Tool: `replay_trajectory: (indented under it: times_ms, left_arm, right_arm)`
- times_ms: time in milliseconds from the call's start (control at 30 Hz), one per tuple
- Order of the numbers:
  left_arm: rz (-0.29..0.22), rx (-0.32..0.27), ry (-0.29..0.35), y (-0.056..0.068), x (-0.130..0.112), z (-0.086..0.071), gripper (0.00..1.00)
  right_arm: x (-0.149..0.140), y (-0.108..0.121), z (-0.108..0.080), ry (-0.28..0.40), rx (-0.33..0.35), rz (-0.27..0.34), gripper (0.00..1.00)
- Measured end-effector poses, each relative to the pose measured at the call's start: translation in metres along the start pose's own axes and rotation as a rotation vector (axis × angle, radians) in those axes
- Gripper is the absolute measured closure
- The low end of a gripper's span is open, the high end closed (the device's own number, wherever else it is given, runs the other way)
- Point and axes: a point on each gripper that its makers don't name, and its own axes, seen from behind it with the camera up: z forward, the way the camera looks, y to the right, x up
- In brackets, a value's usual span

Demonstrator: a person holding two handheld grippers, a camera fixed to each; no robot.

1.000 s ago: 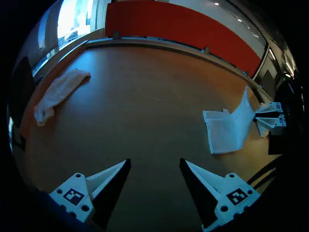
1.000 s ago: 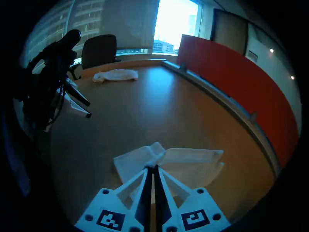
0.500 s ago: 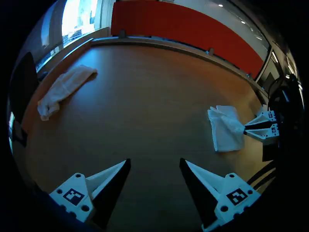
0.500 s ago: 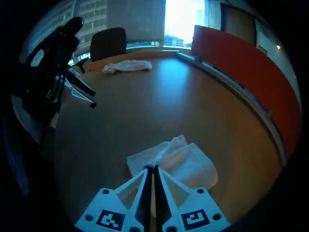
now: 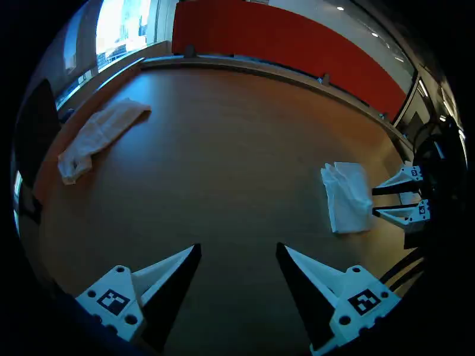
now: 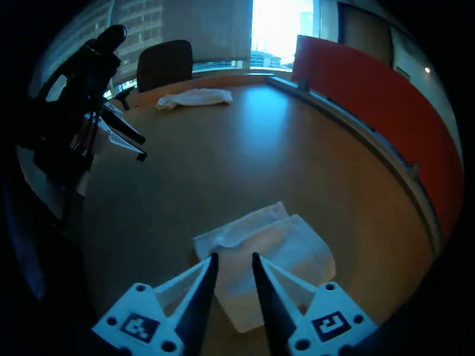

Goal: Fold towel

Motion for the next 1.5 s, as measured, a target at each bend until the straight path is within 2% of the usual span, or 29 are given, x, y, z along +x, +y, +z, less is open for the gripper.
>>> replay_trajectory:
  times_ms: [133,200,600,1100,1500]
  left_arm:
    - [0.000,0.001,-0.001,0.000,-0.001,-0.001,0.06]
    - [0.000,0.001,0.000,0.000,-0.001,-0.001,0.06]
    - [0.006,-0.002,0.002,0.003,0.000,-0.002,0.06]
    - [0.012,-0.001,0.004,0.005,0.001,-0.002,0.06]
    - [0.017,-0.004,0.001,0.007,0.000,-0.003,0.06]
  right_arm:
    - [-0.004,0.001,-0.003,0.001,-0.010,0.005,0.25]
    - [-0.006,0.002,-0.004,-0.001,-0.017,0.007,0.23]
    - [-0.026,0.006,-0.011,-0.025,-0.043,0.032,0.23]
    - [-0.072,0.010,-0.025,-0.089,-0.079,0.065,0.23]
    - [-0.105,0.007,-0.024,-0.140,-0.093,0.090,0.25]
